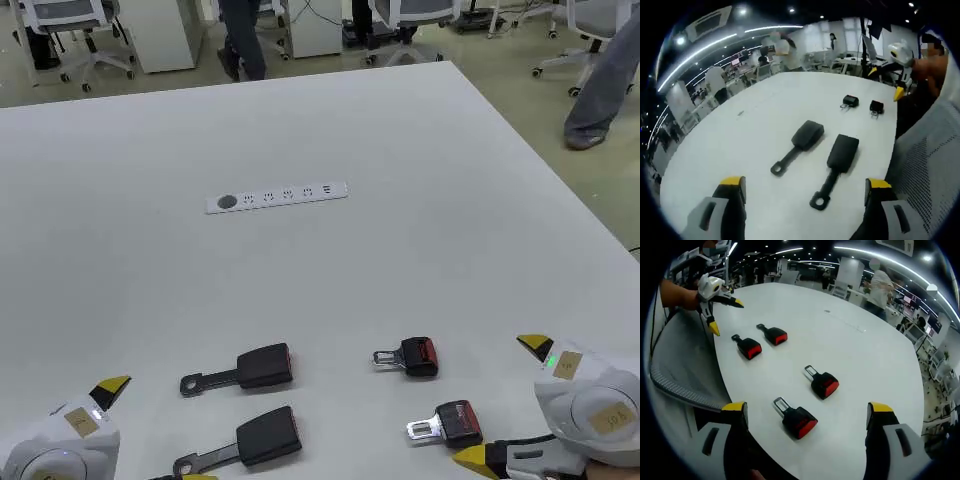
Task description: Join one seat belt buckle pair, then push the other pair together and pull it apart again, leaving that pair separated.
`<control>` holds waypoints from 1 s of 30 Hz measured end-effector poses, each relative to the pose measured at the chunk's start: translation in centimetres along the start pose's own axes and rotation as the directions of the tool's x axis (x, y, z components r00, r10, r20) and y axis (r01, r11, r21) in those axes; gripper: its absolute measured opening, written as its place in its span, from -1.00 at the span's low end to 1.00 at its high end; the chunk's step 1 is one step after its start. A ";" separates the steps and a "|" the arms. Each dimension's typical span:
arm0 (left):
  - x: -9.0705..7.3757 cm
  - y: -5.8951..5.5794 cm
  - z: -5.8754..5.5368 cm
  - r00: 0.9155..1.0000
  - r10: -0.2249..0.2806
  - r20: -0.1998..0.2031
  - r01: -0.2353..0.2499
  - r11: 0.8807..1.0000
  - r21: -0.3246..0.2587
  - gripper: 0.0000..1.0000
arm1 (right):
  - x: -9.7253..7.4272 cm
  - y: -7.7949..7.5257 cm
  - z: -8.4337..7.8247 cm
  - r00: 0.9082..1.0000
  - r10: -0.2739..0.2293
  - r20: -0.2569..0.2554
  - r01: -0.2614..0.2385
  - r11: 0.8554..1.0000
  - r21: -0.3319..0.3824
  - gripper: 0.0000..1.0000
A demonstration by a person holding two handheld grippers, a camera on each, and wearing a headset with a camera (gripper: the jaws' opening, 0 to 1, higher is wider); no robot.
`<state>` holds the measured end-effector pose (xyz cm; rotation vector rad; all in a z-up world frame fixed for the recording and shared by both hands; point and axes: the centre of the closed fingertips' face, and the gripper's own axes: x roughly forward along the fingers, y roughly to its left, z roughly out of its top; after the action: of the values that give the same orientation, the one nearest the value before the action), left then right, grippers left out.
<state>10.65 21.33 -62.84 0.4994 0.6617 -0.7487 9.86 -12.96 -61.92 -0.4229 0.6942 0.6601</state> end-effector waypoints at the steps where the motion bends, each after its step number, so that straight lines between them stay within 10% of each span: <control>1: 0.0 0.0 0.0 1.000 0.000 0.000 0.000 1.000 0.000 0.99 | 0.0 0.0 0.0 1.000 0.000 0.000 0.000 1.000 0.000 0.96; 30: 0.8 -0.5 1.3 1.000 -0.010 -0.020 0.011 1.000 0.021 0.99 | -1.2 -1.2 -0.8 1.000 -0.012 -0.009 0.012 1.000 -0.003 0.92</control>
<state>11.17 19.87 -62.59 0.5232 0.6760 -0.7621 9.58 -14.75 -61.46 -0.4329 0.6991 0.6483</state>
